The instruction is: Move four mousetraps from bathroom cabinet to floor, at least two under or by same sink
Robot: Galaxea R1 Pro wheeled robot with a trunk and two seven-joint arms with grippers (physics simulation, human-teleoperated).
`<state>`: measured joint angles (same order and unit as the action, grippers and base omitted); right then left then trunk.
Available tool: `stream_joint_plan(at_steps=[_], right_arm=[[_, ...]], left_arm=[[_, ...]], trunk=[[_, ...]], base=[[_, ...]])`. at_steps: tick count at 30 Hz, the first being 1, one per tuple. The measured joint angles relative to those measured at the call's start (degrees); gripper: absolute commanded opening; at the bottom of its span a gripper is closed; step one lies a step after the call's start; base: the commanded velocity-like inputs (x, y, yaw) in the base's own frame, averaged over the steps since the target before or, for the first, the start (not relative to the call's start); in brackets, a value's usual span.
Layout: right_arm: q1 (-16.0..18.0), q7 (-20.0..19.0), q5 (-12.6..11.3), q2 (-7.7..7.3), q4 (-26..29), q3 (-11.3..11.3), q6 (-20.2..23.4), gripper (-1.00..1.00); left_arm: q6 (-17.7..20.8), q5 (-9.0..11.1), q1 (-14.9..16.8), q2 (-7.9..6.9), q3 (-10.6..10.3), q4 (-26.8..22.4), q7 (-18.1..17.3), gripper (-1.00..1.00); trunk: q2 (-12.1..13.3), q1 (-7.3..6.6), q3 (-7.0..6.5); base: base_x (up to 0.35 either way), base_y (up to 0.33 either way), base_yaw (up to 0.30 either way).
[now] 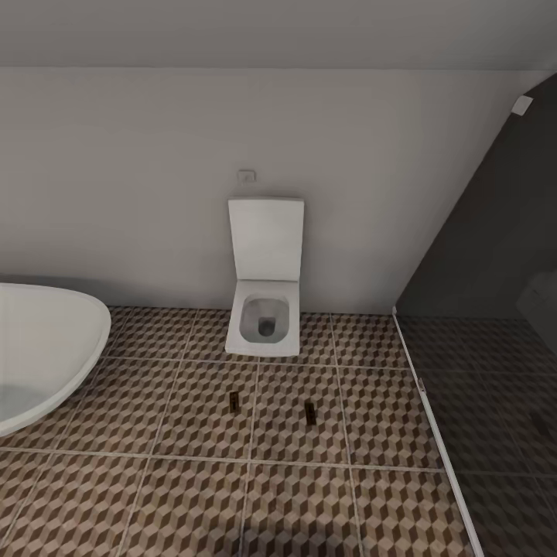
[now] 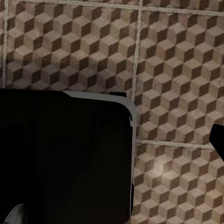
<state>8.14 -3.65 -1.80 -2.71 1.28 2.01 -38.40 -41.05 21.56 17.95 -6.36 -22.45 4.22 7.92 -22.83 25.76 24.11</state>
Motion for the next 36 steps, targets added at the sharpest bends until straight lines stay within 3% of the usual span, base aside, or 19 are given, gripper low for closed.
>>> stream_joint_plan(at_steps=[36], right_arm=[[0.0,0.0,0.0,0.00,0.0,0.0,0.0,1.00]], left_arm=[[0.0,0.0,0.0,0.00,0.0,0.0,0.0,1.00]], trunk=[[0.0,0.00,0.00]], base=[[0.000,0.000,0.000]])
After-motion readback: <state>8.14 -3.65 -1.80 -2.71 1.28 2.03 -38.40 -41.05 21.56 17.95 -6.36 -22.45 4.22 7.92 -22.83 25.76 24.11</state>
